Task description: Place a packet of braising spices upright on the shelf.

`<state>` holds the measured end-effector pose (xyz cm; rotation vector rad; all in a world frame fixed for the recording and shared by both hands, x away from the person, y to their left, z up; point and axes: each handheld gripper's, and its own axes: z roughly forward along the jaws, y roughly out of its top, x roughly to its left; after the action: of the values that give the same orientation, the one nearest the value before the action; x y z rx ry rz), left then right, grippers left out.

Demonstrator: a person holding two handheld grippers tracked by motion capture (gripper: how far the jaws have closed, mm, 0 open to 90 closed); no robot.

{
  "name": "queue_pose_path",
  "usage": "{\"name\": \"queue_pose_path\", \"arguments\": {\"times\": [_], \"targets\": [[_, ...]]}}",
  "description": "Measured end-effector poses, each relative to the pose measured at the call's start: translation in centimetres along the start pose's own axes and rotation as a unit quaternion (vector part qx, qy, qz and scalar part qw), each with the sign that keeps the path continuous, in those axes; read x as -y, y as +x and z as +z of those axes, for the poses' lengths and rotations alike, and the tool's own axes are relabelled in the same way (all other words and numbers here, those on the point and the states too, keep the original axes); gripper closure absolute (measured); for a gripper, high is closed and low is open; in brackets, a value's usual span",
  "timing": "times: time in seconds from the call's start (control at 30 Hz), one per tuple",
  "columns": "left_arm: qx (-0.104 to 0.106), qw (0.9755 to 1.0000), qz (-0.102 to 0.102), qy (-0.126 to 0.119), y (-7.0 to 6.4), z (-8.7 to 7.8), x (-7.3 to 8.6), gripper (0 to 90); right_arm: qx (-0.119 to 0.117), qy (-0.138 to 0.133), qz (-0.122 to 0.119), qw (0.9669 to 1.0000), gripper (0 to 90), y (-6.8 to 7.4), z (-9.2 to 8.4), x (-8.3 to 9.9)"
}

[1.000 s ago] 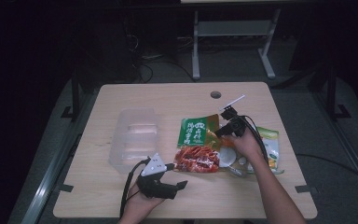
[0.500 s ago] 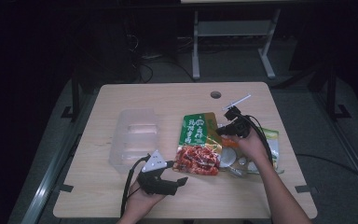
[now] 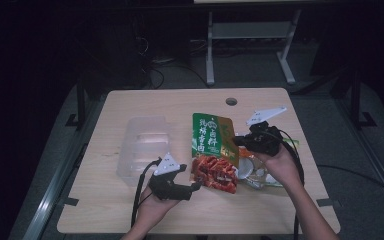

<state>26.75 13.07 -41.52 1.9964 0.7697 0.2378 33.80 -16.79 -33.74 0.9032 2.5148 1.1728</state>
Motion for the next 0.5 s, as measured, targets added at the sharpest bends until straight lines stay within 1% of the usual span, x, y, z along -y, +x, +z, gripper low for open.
{"name": "queue_pose_path", "arguments": {"times": [0.03, 0.07, 0.1, 0.13, 0.17, 0.2, 0.27, 0.3, 0.33, 0.37, 0.4, 0.47, 0.5], "targets": [[-0.005, 1.0000, -0.008, -0.002, 0.2, 0.3, -0.4, 19.6, 0.000, -0.008, -0.011, 0.9999, 90.0, 0.4, -0.5, 0.1], [-0.005, 1.0000, -0.008, -0.002, 0.2, 0.3, -0.4, 18.8, 0.000, -0.008, -0.011, 0.9999, 90.0, 0.4, -0.5, 0.1], [-0.008, 0.9999, -0.007, -0.002, 0.4, 0.4, -0.6, 18.8, 0.001, -0.014, -0.022, 0.9997, 90.0, 0.8, -0.9, 0.1], [-0.010, 0.9998, -0.015, -0.003, 0.5, 0.6, -0.8, 18.2, 0.002, -0.018, -0.030, 0.9994, 90.0, 1.2, -1.3, 0.2], [-0.010, 0.9996, -0.024, 0.000, 0.8, 1.1, -1.2, 17.4, 0.005, -0.028, -0.049, 0.9984, 90.0, 2.0, -2.1, 0.4], [-0.010, 0.9996, -0.024, 0.000, 0.8, 1.1, -1.2, 17.2, 0.005, -0.028, -0.049, 0.9984, 90.0, 2.0, -2.1, 0.4], [-0.010, 0.9993, -0.036, 0.004, 1.2, 1.7, -1.5, 17.2, 0.007, -0.036, -0.065, 0.9972, 90.0, 2.6, -2.9, 0.6], [-0.008, 0.9994, -0.032, 0.009, 1.5, 1.9, -1.7, 17.0, 0.005, -0.046, -0.080, 0.9957, 90.0, 3.1, -3.6, 0.9], [-0.007, 0.9993, -0.034, 0.010, 1.6, 2.2, -1.9, 17.0, 0.005, -0.046, -0.080, 0.9957, 90.0, 3.1, -3.6, 0.9], [-0.001, 0.9990, -0.044, 0.012, 1.8, 2.7, -2.3, 17.0, 0.006, -0.054, -0.094, 0.9941, 90.0, 3.5, -4.1, 1.3], [-0.001, 0.9990, -0.044, 0.012, 1.8, 2.7, -2.3, 17.4, 0.006, -0.054, -0.094, 0.9941, 90.0, 3.5, -4.1, 1.3], [0.003, 0.9989, -0.045, 0.014, 1.9, 3.4, -2.7, 18.0, 0.005, -0.059, -0.103, 0.9929, 90.0, 3.7, -4.5, 1.5], [0.013, 0.9984, -0.054, 0.013, 1.9, 3.7, -3.0, 19.3, 0.005, -0.060, -0.107, 0.9925, 90.0, 3.8, -4.6, 1.7]]}}
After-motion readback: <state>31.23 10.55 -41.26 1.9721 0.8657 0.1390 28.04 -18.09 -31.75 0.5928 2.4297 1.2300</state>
